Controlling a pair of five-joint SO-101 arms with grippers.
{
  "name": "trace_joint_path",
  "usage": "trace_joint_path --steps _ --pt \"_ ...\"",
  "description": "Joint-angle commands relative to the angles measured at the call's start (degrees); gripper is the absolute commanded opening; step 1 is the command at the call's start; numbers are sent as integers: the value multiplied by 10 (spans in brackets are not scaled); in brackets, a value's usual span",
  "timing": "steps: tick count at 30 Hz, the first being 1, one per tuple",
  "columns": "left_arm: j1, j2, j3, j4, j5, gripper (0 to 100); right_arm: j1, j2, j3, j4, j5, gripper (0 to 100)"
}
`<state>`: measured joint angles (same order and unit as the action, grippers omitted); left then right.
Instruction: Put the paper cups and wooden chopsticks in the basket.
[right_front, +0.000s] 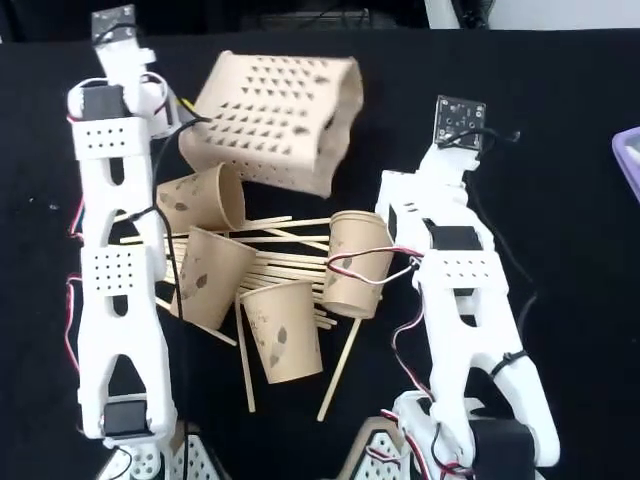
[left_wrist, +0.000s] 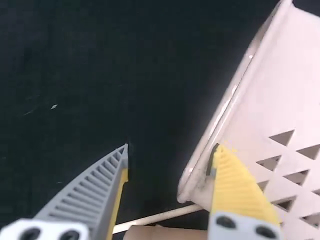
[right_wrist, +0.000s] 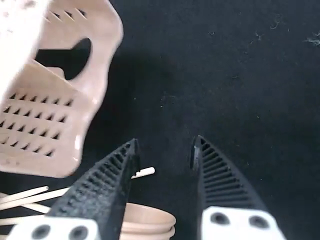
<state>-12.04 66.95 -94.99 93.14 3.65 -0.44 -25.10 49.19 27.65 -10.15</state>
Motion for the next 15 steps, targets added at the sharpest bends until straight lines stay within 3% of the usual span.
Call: trace_joint_path --steps 1,15 --pt "-26 -4 0 11 3 256 5 -2 2 -15 -4 178" --pt "-39 3 6 11 -37 256 5 -2 4 -15 -4 178"
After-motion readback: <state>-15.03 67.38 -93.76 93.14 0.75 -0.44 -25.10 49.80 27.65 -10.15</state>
